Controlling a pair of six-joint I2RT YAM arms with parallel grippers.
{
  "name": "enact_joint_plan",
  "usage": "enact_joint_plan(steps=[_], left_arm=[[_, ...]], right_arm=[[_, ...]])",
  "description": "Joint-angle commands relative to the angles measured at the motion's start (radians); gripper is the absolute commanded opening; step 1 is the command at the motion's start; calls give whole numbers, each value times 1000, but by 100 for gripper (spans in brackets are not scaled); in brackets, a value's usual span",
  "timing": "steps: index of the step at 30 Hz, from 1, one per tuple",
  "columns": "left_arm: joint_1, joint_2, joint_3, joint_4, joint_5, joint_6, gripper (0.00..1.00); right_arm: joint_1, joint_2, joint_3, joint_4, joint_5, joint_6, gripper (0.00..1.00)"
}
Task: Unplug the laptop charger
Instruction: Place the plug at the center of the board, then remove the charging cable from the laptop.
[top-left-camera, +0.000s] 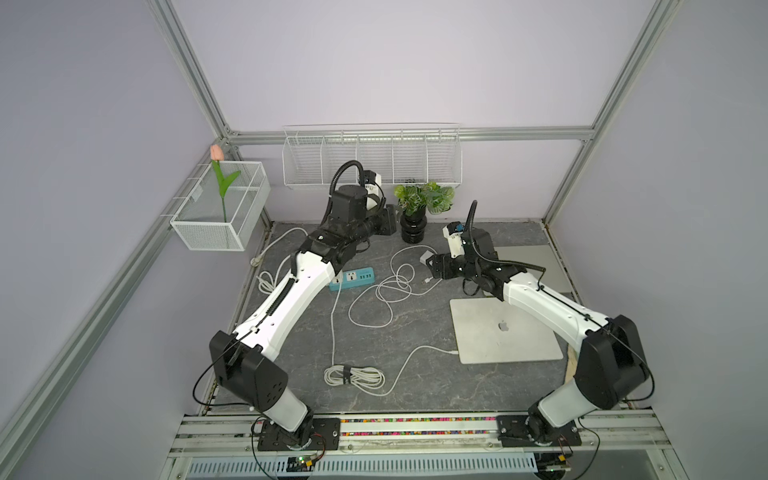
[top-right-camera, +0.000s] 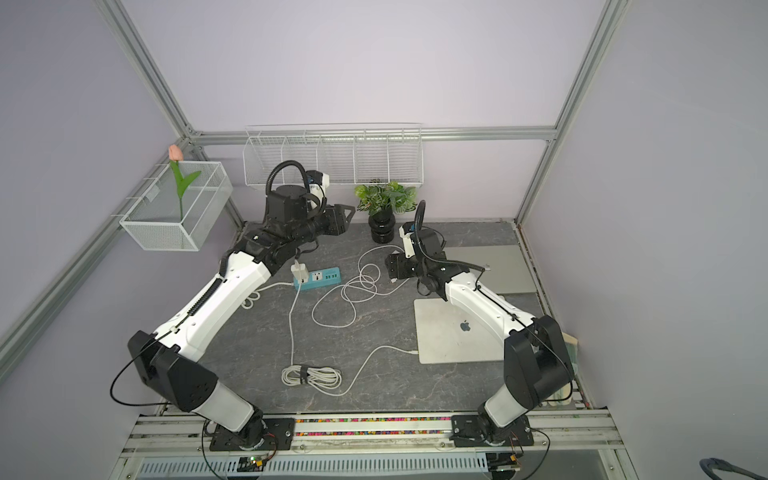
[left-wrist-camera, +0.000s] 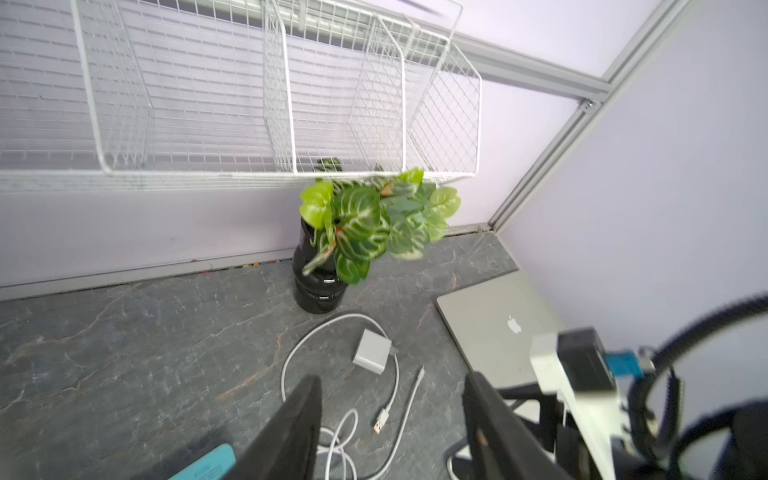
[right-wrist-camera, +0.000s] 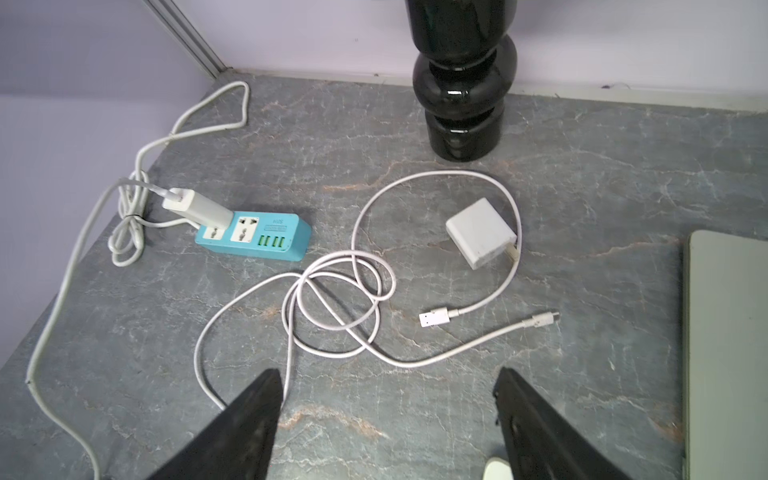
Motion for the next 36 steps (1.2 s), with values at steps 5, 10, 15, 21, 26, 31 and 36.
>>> enact_joint_plan(steps=[5, 10, 15, 21, 26, 31, 36], left_arm=[[-223, -105, -475, 114, 38, 281, 58], [-337, -2, -575, 195, -11, 291, 59], [-413, 152, -534, 229, -23, 326, 58], [-463, 313, -487, 225, -16, 413, 57], [-474, 318, -504, 233, -16, 465, 52], [-494, 274, -547, 208, 40, 546, 47], [-509, 181, -631, 244, 56, 570, 47]], right_arm=[[3, -72, -114, -274, 215, 28, 83], [26, -103, -251, -282, 244, 61, 83], [55, -126, -338, -291, 286, 86, 83], [83, -123, -405, -270, 270, 113, 83], [97, -96, -387, -271, 270, 128, 84], [111, -56, -355, -282, 240, 141, 84], [112, -49, -358, -257, 227, 145, 85]])
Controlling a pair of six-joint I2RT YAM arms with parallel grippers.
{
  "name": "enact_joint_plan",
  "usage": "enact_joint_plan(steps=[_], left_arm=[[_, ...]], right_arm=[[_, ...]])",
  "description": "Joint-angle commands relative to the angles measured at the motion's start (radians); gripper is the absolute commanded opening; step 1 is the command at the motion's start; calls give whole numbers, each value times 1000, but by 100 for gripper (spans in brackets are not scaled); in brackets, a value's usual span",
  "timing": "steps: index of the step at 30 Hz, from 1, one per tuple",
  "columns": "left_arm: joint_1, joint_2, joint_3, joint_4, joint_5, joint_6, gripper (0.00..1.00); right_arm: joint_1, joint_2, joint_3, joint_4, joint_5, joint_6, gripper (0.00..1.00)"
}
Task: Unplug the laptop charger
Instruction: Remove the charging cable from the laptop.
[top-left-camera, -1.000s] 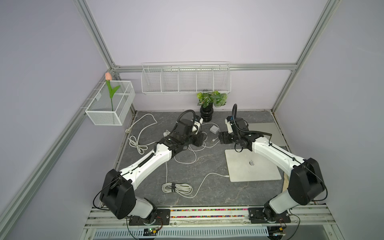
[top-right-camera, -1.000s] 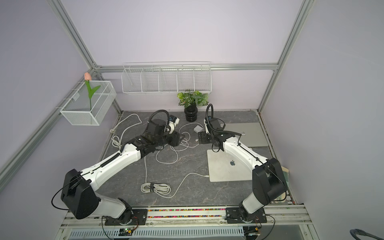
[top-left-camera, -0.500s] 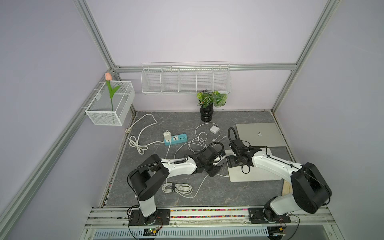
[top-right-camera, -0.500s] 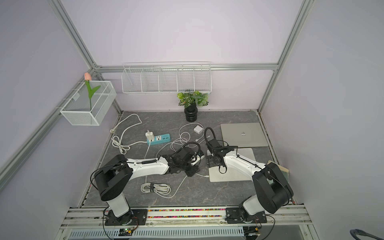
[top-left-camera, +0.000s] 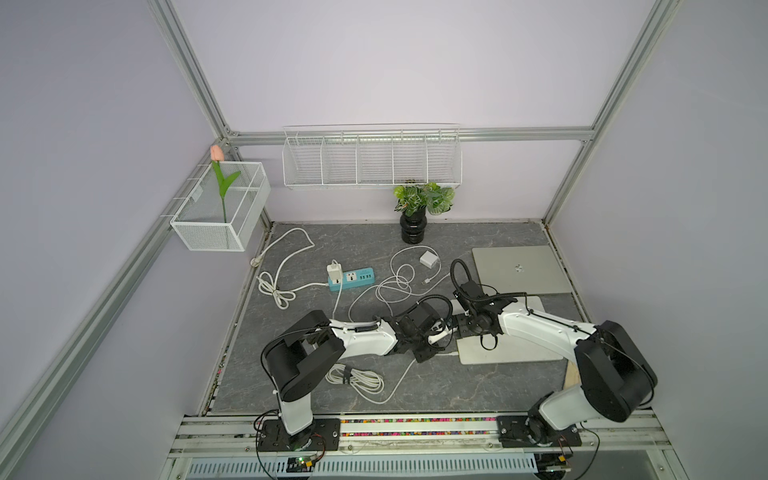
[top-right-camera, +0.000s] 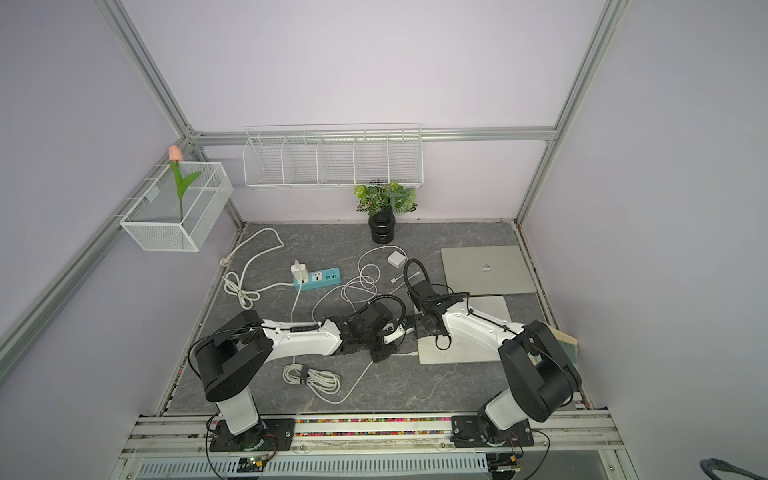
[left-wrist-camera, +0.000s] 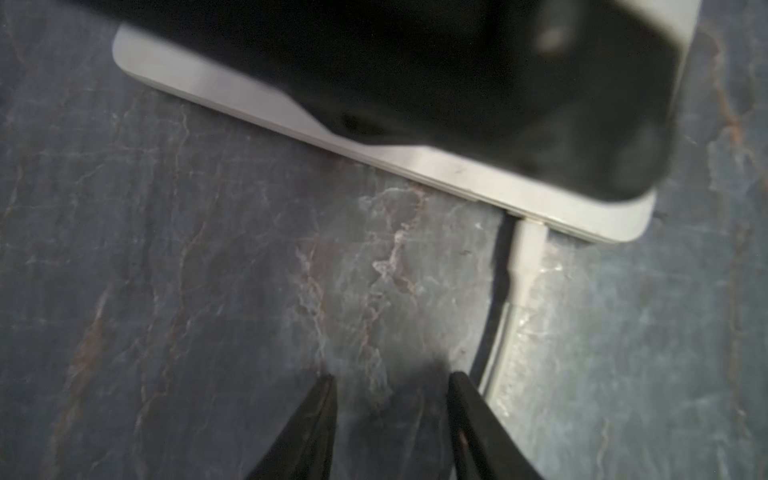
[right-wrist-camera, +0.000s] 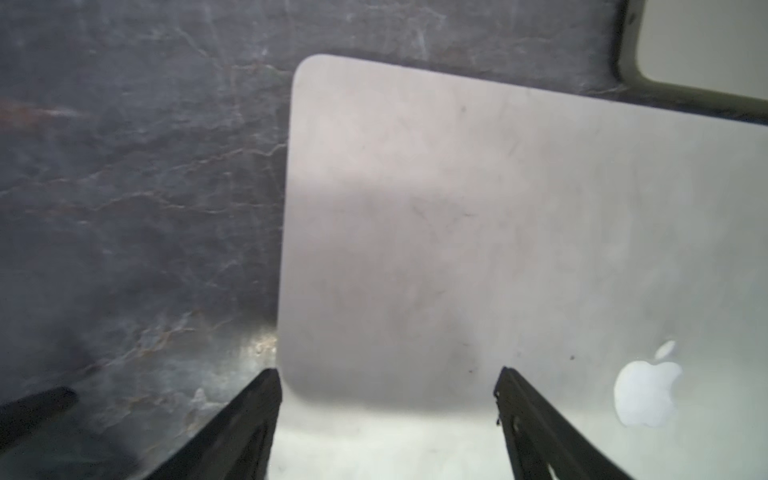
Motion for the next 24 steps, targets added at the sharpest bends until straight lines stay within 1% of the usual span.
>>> enact_joint_plan(steps=[1, 3, 7, 10, 12, 14, 18, 20, 21, 22, 23, 24], left_arm=[[-17, -82, -64, 47, 37, 63, 47], [-18, -121, -83, 78, 25, 62, 47], [-19, -152, -67, 59, 69, 97, 50], [-27, -97, -60, 58, 44, 122, 50], [-26, -46, -48, 52, 21, 130, 46], [-28, -6, -24, 19, 10, 156, 45], [-30, 16, -17, 19, -29, 188, 43], [-30, 33, 0, 8, -44, 200, 36], [-29, 41, 12, -1, -45, 200, 30], [-30, 49, 20, -9, -42, 205, 17], [-30, 50, 23, -15, -42, 207, 7], [-30, 49, 21, -14, -45, 210, 2]], right_arm=[[12, 29, 23, 30, -44, 18, 85], [11, 48, 25, 35, -68, 19, 85], [12, 57, 25, 49, -83, 31, 85], [12, 62, 57, 44, -66, 30, 85], [12, 75, 69, 36, -64, 29, 85], [12, 99, 99, -10, -44, 39, 85], [12, 135, 139, -75, 6, 41, 85], [12, 158, 149, -89, 14, 41, 86], [12, 174, 155, -92, 15, 41, 86], [11, 191, 164, -100, 12, 43, 86], [12, 206, 174, -113, 14, 46, 86], [11, 223, 183, -128, 20, 51, 86]])
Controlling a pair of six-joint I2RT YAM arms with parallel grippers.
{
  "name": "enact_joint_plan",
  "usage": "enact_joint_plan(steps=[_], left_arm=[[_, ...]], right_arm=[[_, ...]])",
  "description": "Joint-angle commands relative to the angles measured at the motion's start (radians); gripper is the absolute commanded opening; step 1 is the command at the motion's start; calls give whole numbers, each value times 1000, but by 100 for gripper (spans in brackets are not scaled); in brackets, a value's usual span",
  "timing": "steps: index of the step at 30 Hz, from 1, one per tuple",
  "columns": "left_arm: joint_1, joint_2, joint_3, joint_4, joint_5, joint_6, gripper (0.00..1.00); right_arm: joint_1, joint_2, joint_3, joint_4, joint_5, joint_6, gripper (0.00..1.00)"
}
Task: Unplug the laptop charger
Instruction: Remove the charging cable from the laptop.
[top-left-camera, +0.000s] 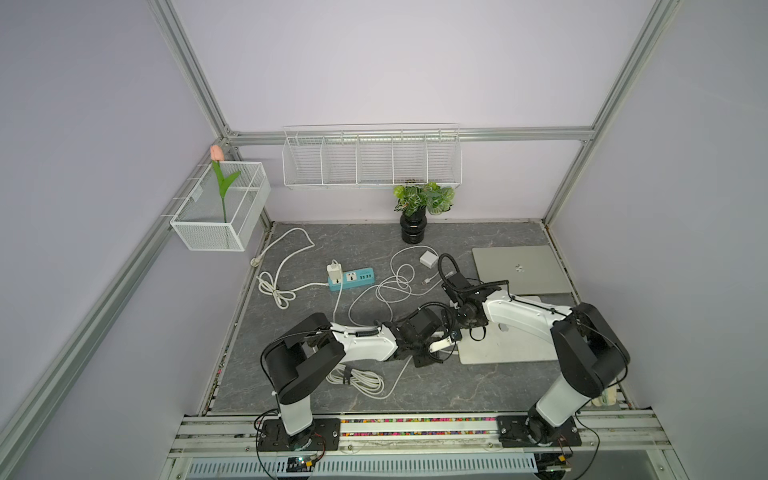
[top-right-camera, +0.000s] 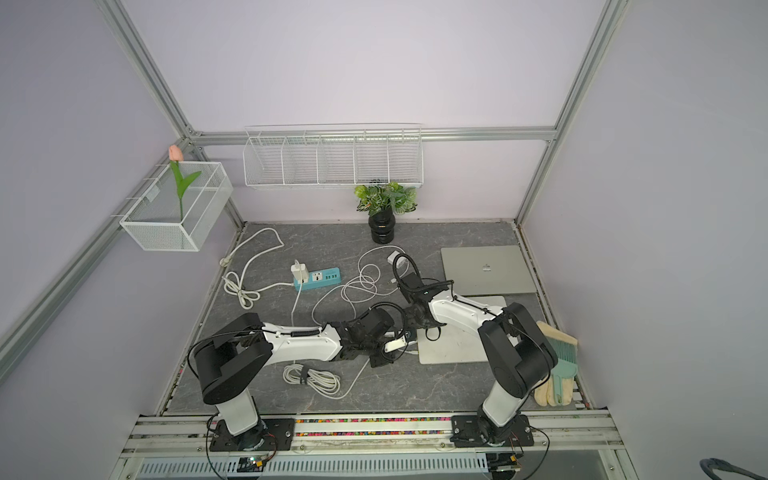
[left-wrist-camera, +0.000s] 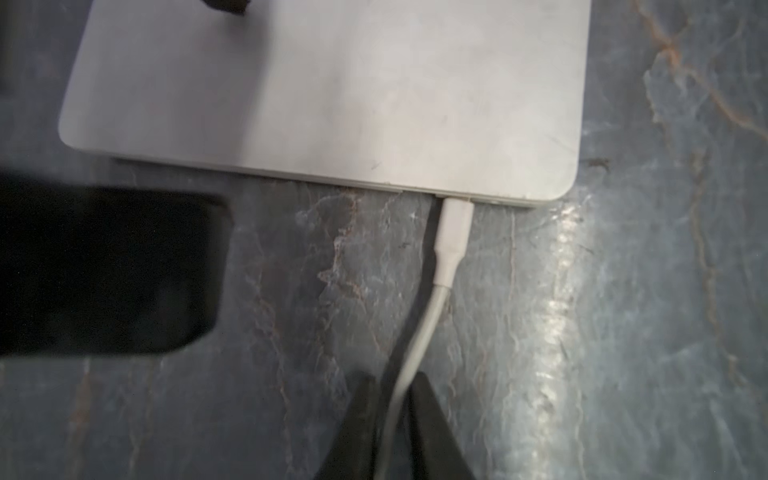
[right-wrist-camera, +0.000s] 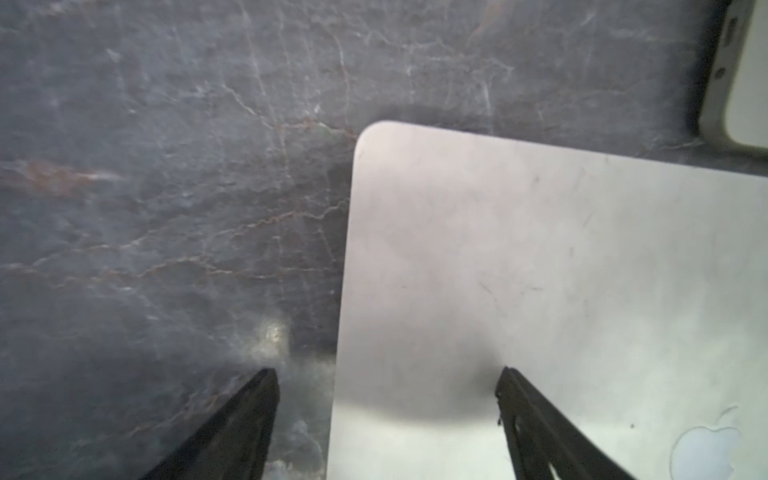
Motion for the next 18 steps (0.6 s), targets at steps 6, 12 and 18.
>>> enact_joint_plan(steps=[6, 12, 18], left_arm=[[-2, 1, -5, -52, -74, 66, 0], [-2, 0, -19, -35, -132, 85, 0], [13, -17, -20, -32, -164, 93, 0]], right_arm=[[-21, 68, 18, -90, 44, 45, 86], [-87, 67, -3, -111, 58, 48, 85], [-132, 64, -24, -127, 94, 29, 84]])
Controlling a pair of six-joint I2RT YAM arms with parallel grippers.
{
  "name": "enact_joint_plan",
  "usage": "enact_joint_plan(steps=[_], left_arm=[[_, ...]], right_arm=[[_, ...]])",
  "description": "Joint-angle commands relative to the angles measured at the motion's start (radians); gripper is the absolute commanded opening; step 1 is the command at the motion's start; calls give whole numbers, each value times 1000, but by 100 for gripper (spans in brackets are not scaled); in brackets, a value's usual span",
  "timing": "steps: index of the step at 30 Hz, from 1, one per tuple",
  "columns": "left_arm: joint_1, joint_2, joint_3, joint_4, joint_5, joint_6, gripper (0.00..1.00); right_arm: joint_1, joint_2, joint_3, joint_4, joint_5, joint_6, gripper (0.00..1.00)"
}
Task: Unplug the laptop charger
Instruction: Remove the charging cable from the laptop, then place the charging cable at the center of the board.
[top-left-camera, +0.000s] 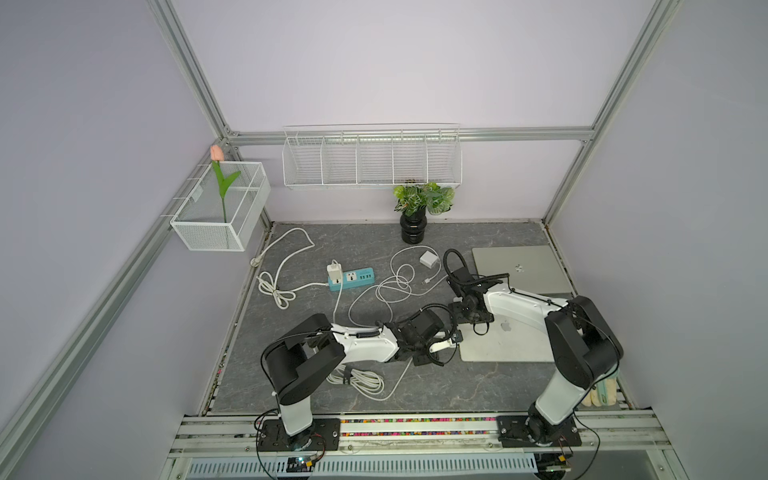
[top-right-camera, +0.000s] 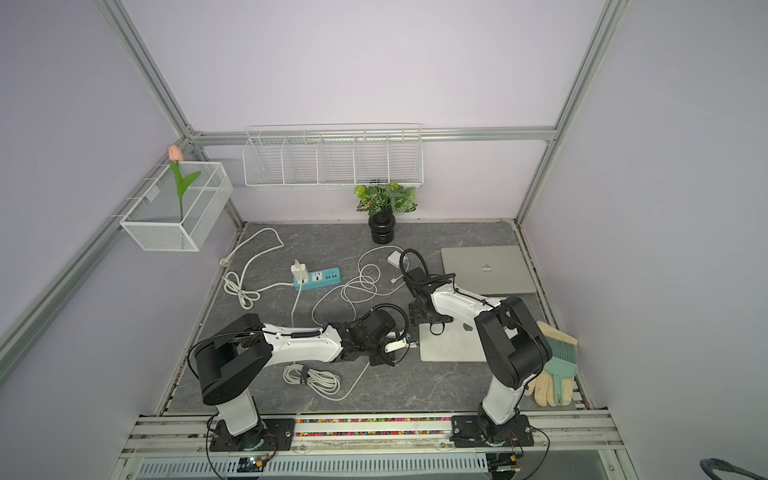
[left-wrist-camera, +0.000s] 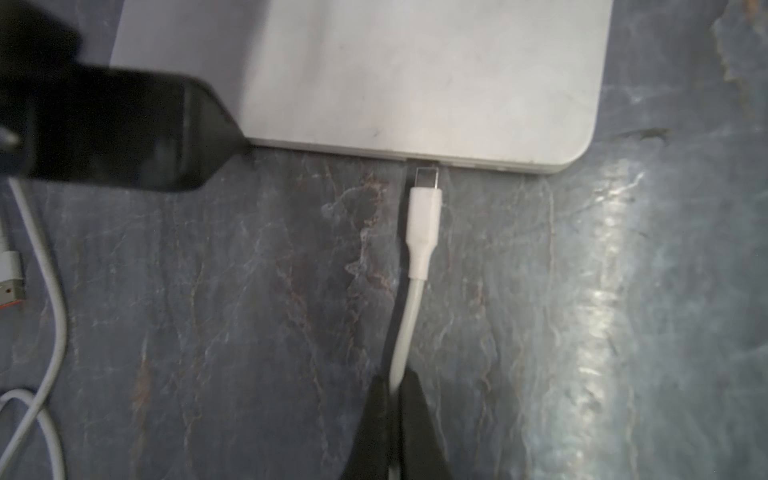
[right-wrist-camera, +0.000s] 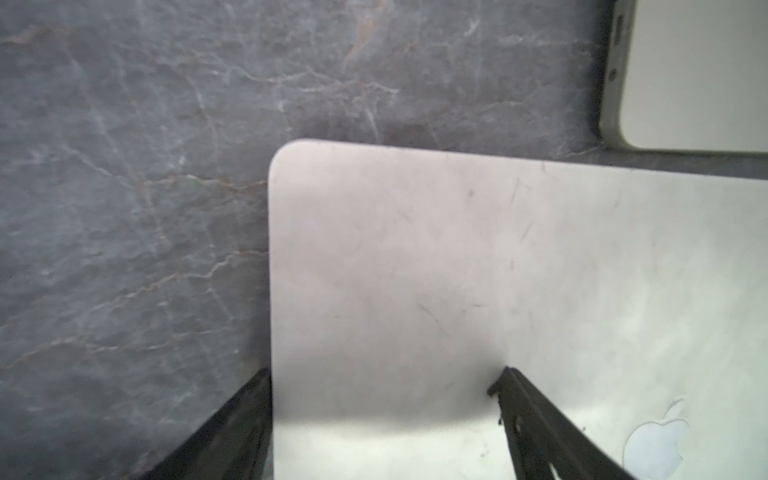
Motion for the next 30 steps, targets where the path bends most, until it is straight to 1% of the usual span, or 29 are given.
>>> enact_joint_plan(steps=[1, 2, 5, 8, 11, 15, 17, 18, 21, 22, 23, 24, 26, 29, 30], left_arm=[[25, -17, -19, -31, -51, 32, 0], [34, -26, -21, -30, -40, 30, 0], [59, -41, -17, -9, -12, 27, 0], [60, -22, 20, -4, -8, 29, 0], [72, 10, 61, 26, -20, 17, 0], [106, 16, 100, 100, 7, -8, 0], [109, 22, 126, 100, 2, 8, 0], [109, 28, 144, 81, 1, 14, 4], [109, 21, 148, 81, -1, 21, 31], [108, 5, 136, 92, -11, 19, 38], [108, -18, 120, 109, -26, 12, 42], [109, -46, 104, 128, -36, 6, 45], [112, -119, 67, 182, -75, -22, 45], [119, -250, 12, 277, -170, -85, 46], [127, -293, -5, 318, -210, -113, 49]], right_arm=[[-48, 29, -53, -104, 66, 3, 84], [-53, 29, -51, -114, 72, 1, 84], [-61, 14, -53, -105, 36, -21, 84], [-62, -9, -50, -94, 9, -33, 84], [-61, -47, -41, -98, -4, -38, 84], [-62, -129, -29, -101, -21, -39, 84], [-62, -168, -11, -108, -32, -38, 85], [-62, -179, 2, -117, -37, -42, 85], [-54, -201, 43, -128, -40, -53, 85], [-50, -206, 58, -125, -48, -62, 85], [-45, -209, 71, -120, -54, -70, 85], [-41, -210, 86, -115, -57, -75, 85], [-23, -208, 128, -105, -67, -86, 85], [6, -182, 215, -99, -85, -101, 85], [17, -168, 245, -90, -99, -111, 85]])
